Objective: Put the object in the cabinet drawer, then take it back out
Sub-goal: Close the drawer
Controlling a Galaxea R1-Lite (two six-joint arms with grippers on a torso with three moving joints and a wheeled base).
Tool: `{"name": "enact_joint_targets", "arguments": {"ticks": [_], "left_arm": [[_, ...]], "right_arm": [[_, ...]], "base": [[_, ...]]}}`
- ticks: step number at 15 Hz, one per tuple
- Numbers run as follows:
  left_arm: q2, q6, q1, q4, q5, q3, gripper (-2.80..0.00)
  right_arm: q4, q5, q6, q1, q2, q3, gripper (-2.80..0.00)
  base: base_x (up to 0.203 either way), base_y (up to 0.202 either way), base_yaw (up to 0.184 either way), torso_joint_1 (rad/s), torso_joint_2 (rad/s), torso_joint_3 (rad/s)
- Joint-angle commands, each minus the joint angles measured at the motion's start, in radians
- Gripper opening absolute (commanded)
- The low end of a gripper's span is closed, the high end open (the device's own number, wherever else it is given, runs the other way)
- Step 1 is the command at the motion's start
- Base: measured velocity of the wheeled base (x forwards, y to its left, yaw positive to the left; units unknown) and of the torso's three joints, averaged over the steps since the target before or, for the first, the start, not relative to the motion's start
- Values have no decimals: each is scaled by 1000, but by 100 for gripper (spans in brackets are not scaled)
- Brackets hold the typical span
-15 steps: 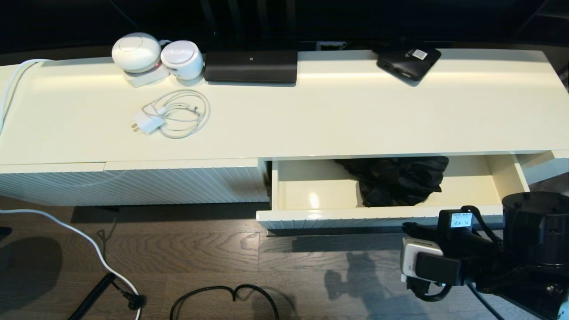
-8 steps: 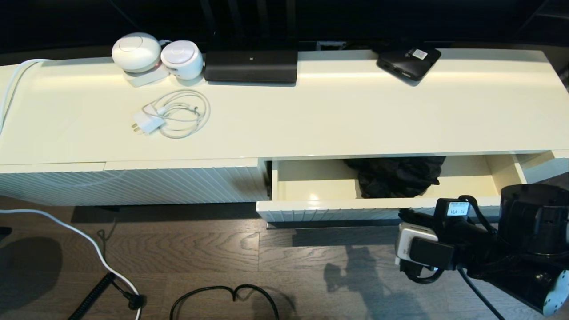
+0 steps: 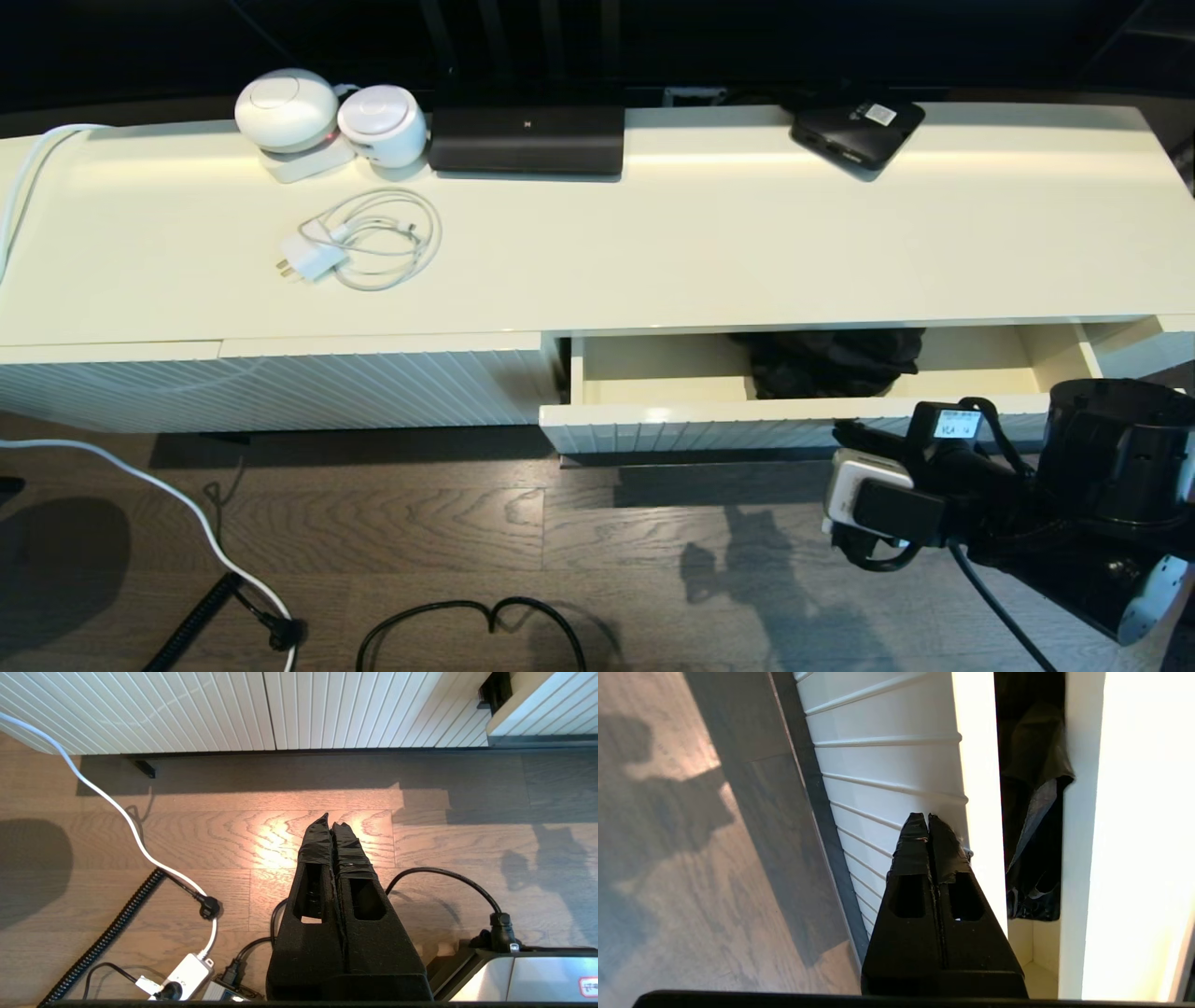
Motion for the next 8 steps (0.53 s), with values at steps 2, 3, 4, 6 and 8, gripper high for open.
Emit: {"name": "enact_joint_targets", "arguments": {"ticks": [2,3,4,6,8], "left_arm": [[-2,0,1,0,0,0,-280],[-2,1,0,0,0,0,-280],[-2,0,0,0,0,0,-280],[-2,0,0,0,0,0,-280],[-2,0,1,0,0,0,-280]], "right_arm": [[-33,4,-4,-14,38,-16,-280],[-36,9,-4,-19,43,-21,-280],[-38,12,-2,-24,54,-31,-280],[-43,13,-1,-25,66,-38,-280],[-82,16,0,-29,89,-45,-280]], "base": [[0,0,0,0,0,0],[0,0,0,0,0,0],[0,0,0,0,0,0],[0,0,0,0,0,0],[0,0,0,0,0,0]]}}
